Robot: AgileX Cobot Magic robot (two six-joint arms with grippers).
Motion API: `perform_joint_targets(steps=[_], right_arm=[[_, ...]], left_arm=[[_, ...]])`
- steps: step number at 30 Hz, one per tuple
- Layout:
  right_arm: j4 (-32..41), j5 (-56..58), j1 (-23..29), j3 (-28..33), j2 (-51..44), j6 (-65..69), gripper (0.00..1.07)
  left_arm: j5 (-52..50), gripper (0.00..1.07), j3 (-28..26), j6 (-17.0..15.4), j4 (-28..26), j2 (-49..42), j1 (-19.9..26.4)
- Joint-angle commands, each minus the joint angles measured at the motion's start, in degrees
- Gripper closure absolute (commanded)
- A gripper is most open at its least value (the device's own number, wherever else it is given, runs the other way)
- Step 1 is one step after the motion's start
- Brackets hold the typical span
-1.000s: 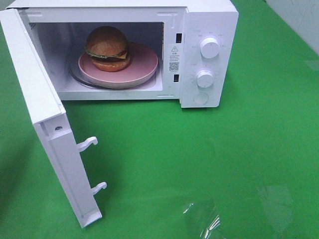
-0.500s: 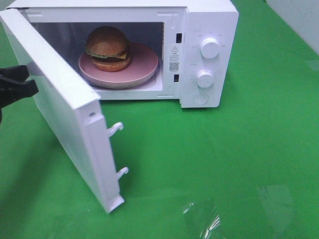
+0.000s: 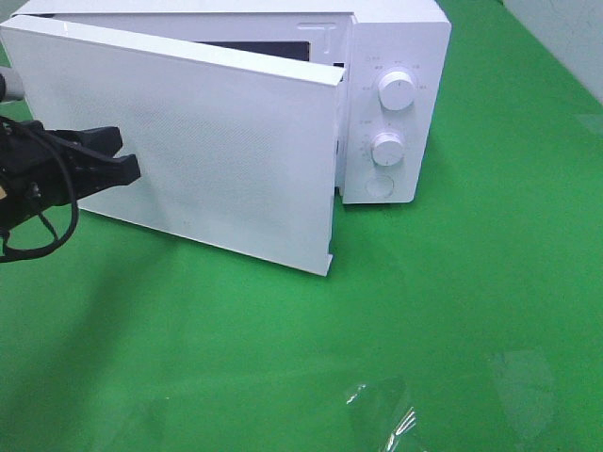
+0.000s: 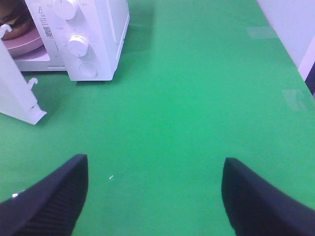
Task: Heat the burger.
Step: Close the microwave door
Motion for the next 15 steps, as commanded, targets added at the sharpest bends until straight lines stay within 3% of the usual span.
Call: perform_joint_targets(steps=[1, 15], right_arm=[[0.2, -0.5, -0.6, 0.2, -1.5, -0.3, 0.34], [0.2, -0.5, -0.6, 0.2, -1.5, -0.3, 0.34]], left_arm=[[-0.5, 1.07, -1.7, 1.0, -2.1, 1.0, -1.5], [4.9, 1.07, -11.7, 1.1, -3.7, 6.4, -6.9]])
